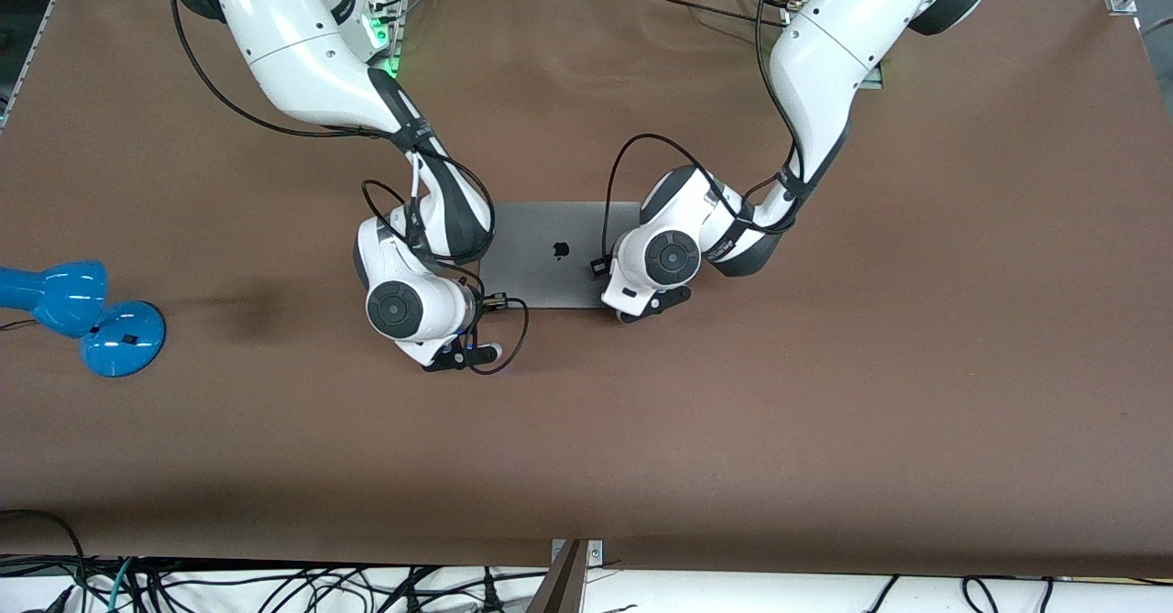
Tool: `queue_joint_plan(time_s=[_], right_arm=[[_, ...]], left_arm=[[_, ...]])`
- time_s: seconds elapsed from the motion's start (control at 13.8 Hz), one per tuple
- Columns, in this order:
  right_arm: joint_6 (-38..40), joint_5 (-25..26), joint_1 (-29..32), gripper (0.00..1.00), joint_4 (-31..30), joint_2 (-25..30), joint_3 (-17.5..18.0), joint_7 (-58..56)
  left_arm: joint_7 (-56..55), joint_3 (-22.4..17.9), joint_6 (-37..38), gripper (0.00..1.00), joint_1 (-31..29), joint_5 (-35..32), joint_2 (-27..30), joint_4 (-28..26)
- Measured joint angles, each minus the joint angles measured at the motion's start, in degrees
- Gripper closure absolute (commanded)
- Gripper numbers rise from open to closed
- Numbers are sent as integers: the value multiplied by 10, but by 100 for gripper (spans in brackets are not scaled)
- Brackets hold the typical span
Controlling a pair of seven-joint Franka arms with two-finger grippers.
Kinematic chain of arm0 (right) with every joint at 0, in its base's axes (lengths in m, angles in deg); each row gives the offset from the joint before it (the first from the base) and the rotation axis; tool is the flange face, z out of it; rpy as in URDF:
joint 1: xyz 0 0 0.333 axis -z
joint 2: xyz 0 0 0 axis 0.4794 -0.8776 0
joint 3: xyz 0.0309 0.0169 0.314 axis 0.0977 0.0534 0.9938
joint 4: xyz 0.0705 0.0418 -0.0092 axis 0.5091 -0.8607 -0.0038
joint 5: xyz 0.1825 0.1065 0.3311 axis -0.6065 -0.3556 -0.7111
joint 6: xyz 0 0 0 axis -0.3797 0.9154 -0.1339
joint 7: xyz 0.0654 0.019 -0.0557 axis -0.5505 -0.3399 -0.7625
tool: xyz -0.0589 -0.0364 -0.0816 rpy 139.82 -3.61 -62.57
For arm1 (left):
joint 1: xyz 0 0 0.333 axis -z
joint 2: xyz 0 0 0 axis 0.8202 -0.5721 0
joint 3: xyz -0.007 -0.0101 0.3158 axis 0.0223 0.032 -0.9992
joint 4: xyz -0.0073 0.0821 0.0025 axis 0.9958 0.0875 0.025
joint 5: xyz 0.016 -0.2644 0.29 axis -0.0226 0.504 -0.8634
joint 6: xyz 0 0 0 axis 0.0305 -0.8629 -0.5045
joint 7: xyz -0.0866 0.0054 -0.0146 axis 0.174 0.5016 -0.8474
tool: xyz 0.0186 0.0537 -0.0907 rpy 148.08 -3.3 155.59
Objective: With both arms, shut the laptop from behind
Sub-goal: 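Hold both grippers on the closed laptop lid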
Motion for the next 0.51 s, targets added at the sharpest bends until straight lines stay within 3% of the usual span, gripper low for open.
queue_joint_plan(time_s=[0.29,0.36,0.51], right_arm=[[0,0,0,100,0,0,0,0],[0,0,-1,100,1,0,0,0],[3,0,-1,100,8,0,0,0]], left_arm=[[0,-2,-4,100,-5,-5,0,9],[0,-3,-4,95,-7,-5,0,12],[0,-2,0,56,-8,-5,2,16]])
